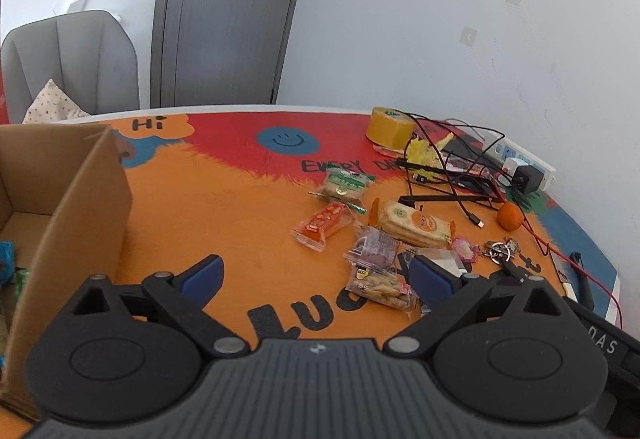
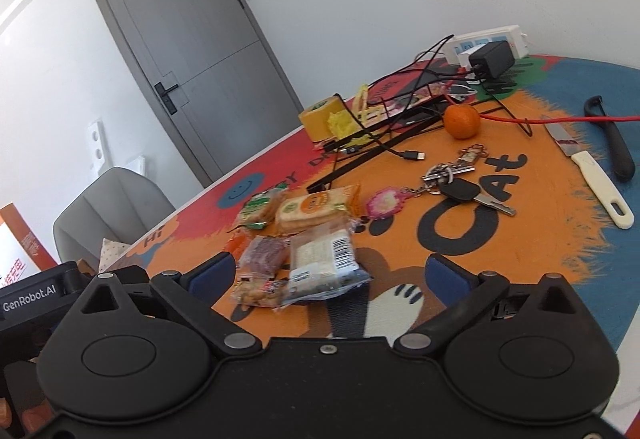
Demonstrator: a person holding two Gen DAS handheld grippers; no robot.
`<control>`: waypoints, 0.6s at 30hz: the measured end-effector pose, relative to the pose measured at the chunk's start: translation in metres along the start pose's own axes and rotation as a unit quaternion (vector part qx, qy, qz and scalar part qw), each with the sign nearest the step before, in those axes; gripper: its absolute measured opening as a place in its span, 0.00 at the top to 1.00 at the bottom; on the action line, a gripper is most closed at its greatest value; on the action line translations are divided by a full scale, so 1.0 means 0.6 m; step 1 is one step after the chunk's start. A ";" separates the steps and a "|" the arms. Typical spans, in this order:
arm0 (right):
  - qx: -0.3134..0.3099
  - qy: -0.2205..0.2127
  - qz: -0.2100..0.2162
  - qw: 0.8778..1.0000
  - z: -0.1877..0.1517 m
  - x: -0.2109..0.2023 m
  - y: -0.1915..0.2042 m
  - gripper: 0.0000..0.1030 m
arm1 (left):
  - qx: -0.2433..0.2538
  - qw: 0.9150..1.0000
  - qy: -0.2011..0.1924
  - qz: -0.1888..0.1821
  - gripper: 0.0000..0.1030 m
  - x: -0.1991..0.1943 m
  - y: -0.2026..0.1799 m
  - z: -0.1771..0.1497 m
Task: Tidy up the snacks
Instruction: 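Move both tools back to the snack pile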
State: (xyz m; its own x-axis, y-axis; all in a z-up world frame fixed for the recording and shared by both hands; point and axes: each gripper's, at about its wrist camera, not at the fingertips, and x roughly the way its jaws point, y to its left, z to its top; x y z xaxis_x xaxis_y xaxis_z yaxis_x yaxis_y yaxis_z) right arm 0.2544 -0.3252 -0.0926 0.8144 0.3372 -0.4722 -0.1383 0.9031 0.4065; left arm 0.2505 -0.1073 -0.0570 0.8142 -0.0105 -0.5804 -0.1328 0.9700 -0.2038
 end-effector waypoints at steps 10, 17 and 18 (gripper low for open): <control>0.012 0.004 -0.012 1.000 0.006 0.012 -0.028 0.00 | 0.035 0.999 0.016 -0.015 0.06 0.051 -0.043 -0.006; 0.015 0.006 -0.017 1.000 0.010 0.021 -0.039 0.00 | 0.045 0.998 0.039 -0.021 0.16 0.094 -0.061 -0.019; 0.015 0.007 -0.018 1.000 0.010 0.022 -0.040 0.00 | 0.045 0.998 0.042 -0.022 0.18 0.100 -0.063 -0.021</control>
State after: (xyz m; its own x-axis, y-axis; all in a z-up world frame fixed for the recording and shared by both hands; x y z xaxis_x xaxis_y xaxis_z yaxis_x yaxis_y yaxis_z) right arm 0.2722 -0.3442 -0.1039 0.8106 0.3083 -0.4979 -0.0912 0.9063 0.4126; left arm 0.2971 -0.1474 -0.0941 0.7668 -0.0700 -0.6381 -0.0440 0.9860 -0.1610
